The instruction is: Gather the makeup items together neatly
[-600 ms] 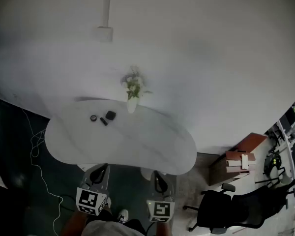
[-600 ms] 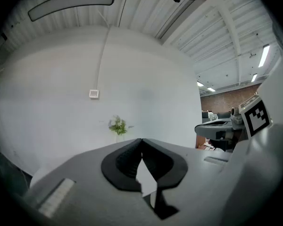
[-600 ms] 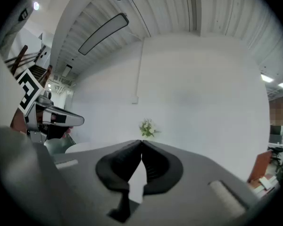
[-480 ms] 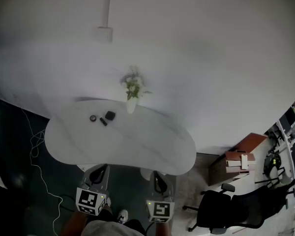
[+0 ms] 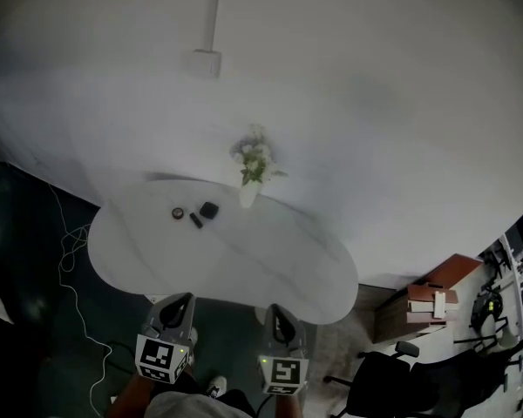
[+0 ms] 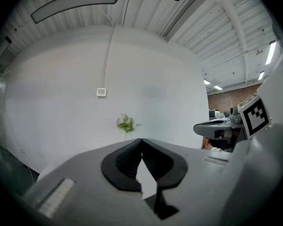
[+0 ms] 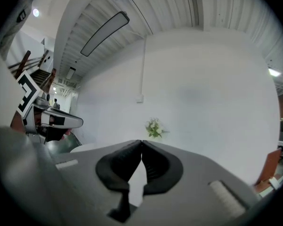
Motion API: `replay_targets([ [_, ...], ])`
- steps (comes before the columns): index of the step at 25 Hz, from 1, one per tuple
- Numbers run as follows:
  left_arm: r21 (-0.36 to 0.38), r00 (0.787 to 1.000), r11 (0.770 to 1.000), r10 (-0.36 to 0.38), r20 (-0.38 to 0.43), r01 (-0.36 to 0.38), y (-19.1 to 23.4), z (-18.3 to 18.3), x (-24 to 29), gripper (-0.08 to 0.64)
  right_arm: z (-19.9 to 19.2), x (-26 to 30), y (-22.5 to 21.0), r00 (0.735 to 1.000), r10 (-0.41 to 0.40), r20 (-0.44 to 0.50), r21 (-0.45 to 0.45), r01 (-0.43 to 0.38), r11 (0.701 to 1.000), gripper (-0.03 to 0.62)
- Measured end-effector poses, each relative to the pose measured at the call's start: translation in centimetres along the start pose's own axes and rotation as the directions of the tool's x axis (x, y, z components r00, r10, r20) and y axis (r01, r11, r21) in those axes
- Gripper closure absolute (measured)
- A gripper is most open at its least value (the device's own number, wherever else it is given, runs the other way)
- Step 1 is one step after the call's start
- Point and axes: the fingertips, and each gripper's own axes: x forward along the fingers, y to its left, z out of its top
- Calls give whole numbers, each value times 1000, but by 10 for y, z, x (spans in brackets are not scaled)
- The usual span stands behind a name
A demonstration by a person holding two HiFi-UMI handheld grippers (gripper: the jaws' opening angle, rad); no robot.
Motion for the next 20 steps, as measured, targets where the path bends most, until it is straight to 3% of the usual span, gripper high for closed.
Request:
replay_targets([
  [11, -38, 996, 996, 83, -29, -84, 94, -9, 49, 549, 8, 110, 37, 995, 96, -26, -23, -96, 995, 588],
  [20, -69, 992, 991, 108, -68, -112, 169, -23, 104, 549, 1, 211, 67, 986, 152, -67, -9, -152, 988, 588],
])
